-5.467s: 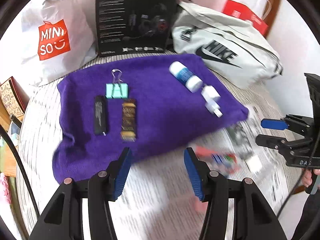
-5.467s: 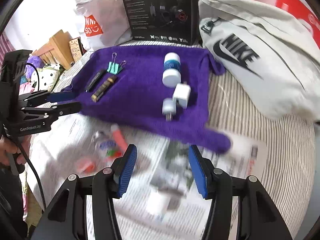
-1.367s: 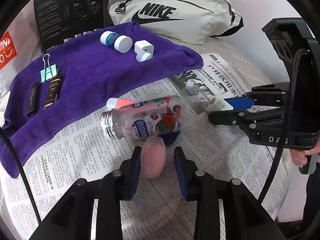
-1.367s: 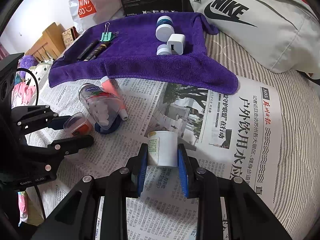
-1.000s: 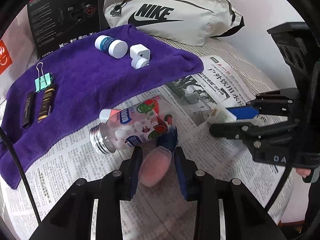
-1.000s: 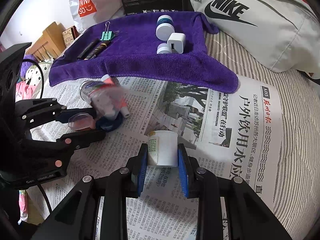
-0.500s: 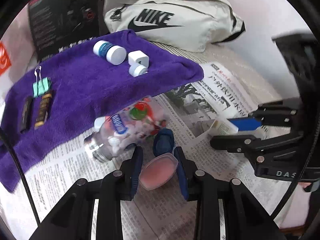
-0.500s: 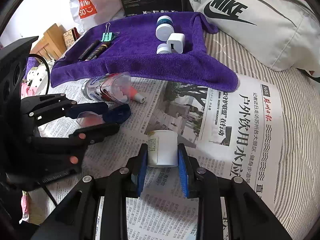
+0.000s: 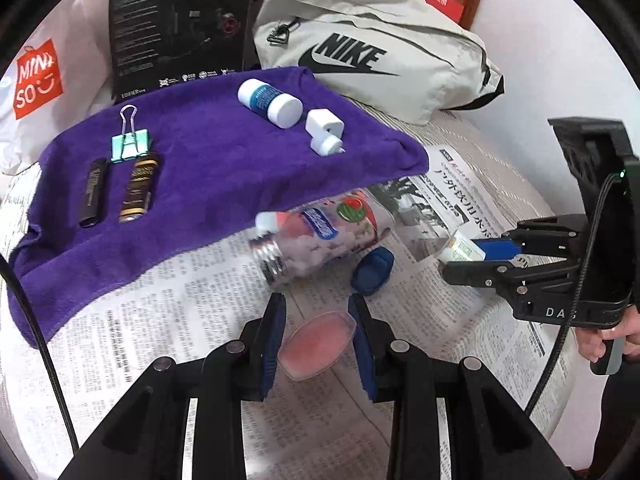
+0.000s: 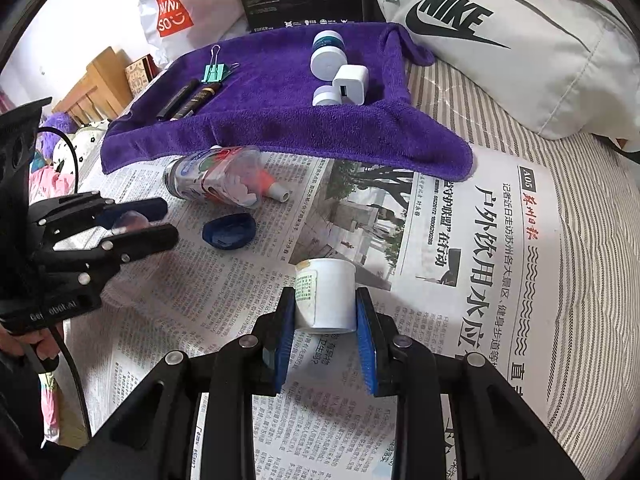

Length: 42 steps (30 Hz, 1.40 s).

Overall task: Organize rigid objects
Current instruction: 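Carry the pink tin and white pill bottle toward the purple towel, then lower the pink tin and white pill bottle onto the towel and open both grippers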

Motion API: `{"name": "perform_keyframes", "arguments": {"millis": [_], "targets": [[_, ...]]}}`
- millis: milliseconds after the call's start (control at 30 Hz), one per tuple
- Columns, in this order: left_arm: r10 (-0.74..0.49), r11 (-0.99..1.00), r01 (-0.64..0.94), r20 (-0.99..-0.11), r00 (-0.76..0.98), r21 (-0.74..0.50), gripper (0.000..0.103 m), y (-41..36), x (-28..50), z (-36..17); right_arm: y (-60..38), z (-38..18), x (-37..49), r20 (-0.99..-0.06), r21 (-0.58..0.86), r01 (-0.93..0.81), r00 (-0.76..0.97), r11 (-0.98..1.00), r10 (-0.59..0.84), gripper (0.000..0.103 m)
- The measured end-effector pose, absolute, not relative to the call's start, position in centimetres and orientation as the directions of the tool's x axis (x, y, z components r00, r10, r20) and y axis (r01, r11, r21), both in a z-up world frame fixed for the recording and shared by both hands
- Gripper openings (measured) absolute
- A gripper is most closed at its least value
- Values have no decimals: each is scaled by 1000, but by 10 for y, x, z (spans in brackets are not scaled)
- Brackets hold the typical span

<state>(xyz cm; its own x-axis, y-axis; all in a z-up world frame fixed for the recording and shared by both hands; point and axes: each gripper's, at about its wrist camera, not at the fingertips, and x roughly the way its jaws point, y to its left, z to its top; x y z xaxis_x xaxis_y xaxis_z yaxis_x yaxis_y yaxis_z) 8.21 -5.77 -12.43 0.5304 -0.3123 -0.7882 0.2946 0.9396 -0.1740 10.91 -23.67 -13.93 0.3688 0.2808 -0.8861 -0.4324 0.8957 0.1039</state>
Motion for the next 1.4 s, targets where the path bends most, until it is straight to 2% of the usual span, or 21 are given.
{"name": "perform_keyframes", "arguments": {"millis": [467,767,1067,1400], "targets": [[-312,947,256,-754,578,-195,31,-23,100,-86,-223,-100,121,-851,140,-488,385,861,357,29],[-263,963,215,-751,606,-164,31,4,139,-68,-189,-71,172,-823,138,-532,407,835,395,29],[-241,970,171,-767,595,-172,31,27,181,-80,-147,-90,227,-850,136,-563,357,815,388,29],[-285,957,205,-787,548,-203,31,12,210,-108,-133,-123,244,-897,57,-585,327,809,299,29]]}}
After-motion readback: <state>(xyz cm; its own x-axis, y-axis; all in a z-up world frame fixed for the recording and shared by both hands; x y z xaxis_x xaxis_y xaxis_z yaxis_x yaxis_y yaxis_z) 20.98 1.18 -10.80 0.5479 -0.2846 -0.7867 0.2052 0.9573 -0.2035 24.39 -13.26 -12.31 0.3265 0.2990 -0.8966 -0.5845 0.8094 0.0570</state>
